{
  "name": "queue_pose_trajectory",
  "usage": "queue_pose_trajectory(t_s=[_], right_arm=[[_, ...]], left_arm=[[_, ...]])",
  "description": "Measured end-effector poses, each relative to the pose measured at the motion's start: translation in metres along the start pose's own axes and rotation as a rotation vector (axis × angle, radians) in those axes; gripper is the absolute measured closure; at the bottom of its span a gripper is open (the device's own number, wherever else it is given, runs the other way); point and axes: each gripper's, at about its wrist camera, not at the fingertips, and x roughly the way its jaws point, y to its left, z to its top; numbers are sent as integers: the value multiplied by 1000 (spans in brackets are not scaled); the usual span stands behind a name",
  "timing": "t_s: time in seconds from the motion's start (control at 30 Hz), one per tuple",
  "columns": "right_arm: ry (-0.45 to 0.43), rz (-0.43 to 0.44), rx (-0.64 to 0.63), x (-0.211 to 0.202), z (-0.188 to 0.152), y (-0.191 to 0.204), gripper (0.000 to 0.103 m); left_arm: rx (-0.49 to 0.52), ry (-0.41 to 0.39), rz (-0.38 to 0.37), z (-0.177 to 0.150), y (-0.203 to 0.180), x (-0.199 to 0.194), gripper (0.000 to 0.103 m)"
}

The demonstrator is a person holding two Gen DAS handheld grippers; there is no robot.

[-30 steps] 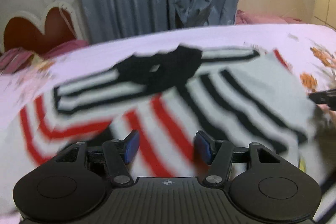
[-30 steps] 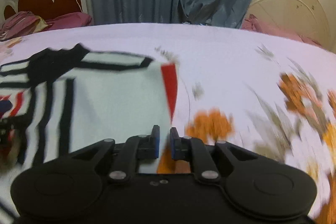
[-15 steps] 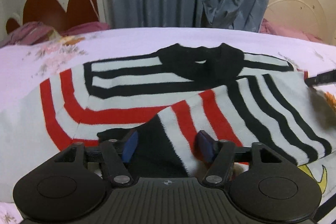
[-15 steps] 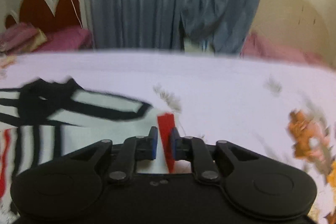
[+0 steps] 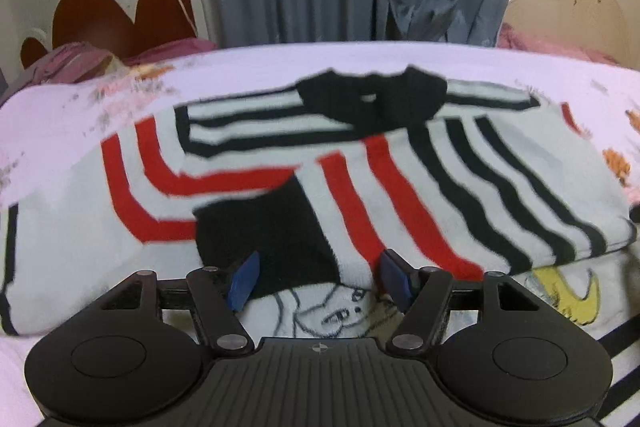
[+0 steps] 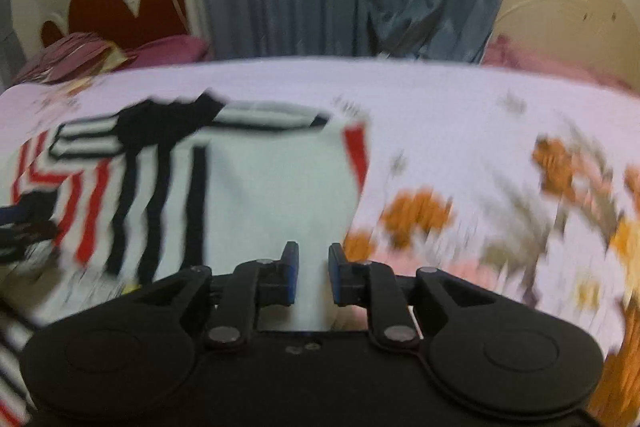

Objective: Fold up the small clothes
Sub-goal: 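Grasp the other black cuff with the left gripper and lift it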

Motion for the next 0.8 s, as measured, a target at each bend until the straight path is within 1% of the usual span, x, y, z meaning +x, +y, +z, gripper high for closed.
queue_pose_trajectory(t_s=[0.03,0.07,0.1,0.13,0.23,0.3,0.33,0.37,0.43,0.5,0.53,0.67,0.8], right_arm=[[20,0,-3,4,-7,2,88],[22,-5,-19,8,-11,3,89],[13,-17,-44,12,-9,2,90],[11,-24,-61,15,-8,4,90],[16,-36,-103,21,-3,8,89],[21,-32,-115,22,0,7,89],[17,-21,-102,19,2,4,89],[7,-9,-77,6,-3,6,88],[-15,6,-34,-5,-1,-3,86],[-37,15,-21,-14,0,-4,86],[-41,16,-22,-16,0,-3,86],[-51,-10,-18,-21,-1,7,86],[-54,-30,-18,-20,-4,33,86]], left_arm=[[-7,-5,4,-2,-1,3,35],[-24,-5,12,-3,1,5,29],[-54,1,14,-2,3,8,27],[-69,7,18,-1,4,10,27],[-52,14,51,0,-3,9,26],[-69,28,63,2,-2,3,26],[-79,28,72,3,0,-4,26],[-84,14,87,1,3,-14,26],[-94,-9,109,-7,14,-30,26],[-144,-8,132,-20,36,-40,26],[-184,-5,144,-27,52,-45,26],[-421,0,209,-64,134,-61,26],[-620,-49,231,-96,221,-79,27]])
